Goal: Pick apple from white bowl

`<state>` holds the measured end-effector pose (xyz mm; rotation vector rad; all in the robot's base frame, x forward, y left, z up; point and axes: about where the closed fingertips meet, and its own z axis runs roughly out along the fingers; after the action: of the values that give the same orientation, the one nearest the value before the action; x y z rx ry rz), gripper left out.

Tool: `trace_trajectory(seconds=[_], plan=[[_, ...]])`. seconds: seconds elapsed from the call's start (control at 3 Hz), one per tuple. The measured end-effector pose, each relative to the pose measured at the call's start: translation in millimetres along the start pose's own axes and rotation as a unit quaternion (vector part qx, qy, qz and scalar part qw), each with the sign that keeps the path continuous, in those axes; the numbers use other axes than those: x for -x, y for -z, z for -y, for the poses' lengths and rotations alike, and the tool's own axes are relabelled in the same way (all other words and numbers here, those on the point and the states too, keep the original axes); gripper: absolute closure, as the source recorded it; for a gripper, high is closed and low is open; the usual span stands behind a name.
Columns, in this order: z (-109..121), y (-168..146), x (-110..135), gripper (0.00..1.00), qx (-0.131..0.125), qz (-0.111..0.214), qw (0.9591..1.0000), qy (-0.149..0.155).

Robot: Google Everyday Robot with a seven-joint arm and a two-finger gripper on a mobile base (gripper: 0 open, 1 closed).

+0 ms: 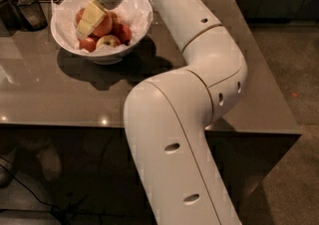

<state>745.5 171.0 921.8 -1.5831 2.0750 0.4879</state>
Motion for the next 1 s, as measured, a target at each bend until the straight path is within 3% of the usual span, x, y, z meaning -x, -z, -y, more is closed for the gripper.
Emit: trace_trajectory(seconds=[0.33,1.0], plan=[[6.3,-3.9,-3.5,0.00,-0.002,0.009,0.9999,-0.008],[6.3,-4.0,-3.5,0.42,-0.002,0.009,0.9999,-0.008]])
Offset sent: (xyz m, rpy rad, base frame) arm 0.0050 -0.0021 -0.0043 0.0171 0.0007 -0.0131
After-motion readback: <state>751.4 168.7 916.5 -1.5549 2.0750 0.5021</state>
